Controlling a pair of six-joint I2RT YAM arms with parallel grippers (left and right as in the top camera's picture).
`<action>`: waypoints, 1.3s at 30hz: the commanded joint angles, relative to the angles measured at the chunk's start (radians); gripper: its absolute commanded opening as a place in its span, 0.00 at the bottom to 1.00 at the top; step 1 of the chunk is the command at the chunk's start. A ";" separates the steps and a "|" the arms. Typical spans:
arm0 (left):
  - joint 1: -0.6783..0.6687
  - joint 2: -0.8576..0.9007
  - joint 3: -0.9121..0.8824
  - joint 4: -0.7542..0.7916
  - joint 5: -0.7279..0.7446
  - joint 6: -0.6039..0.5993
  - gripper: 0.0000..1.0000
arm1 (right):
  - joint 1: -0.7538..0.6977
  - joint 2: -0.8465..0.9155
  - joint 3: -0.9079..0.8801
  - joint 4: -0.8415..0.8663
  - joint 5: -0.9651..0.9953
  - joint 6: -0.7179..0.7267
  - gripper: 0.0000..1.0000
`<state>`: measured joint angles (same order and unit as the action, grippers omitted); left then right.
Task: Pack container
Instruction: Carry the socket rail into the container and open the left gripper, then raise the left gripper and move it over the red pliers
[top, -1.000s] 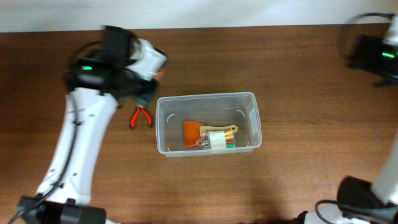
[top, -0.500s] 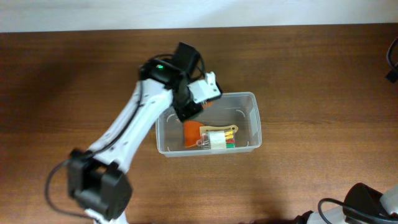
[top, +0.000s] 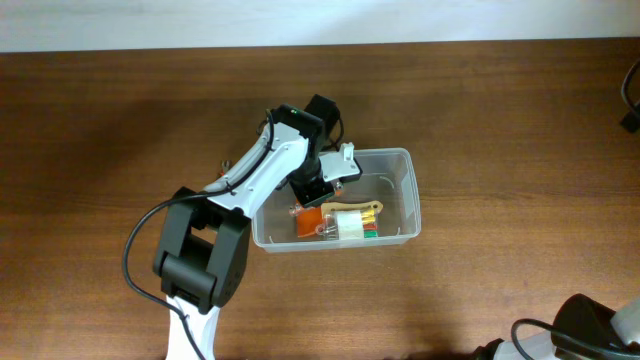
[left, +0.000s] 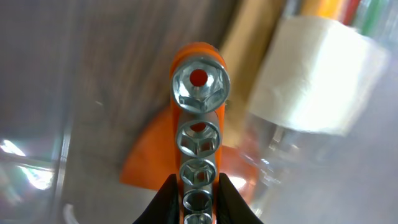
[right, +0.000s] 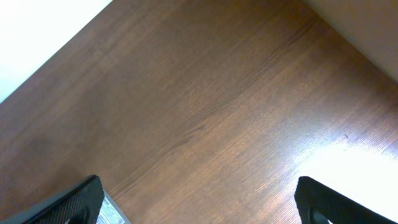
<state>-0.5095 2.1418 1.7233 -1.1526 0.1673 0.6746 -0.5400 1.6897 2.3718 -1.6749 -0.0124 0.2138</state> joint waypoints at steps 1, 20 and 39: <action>0.003 0.024 -0.008 0.024 -0.072 0.027 0.04 | -0.004 0.003 0.000 0.003 -0.011 0.012 0.99; 0.003 -0.150 0.133 -0.069 -0.198 -0.088 0.66 | -0.004 0.003 0.000 0.011 -0.010 0.004 0.99; 0.521 -0.439 -0.079 -0.061 -0.315 -0.433 0.99 | -0.004 0.003 0.000 0.014 -0.011 0.004 0.99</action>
<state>-0.0223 1.6573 1.7439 -1.2522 -0.1909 0.2428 -0.5400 1.6897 2.3718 -1.6676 -0.0174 0.2127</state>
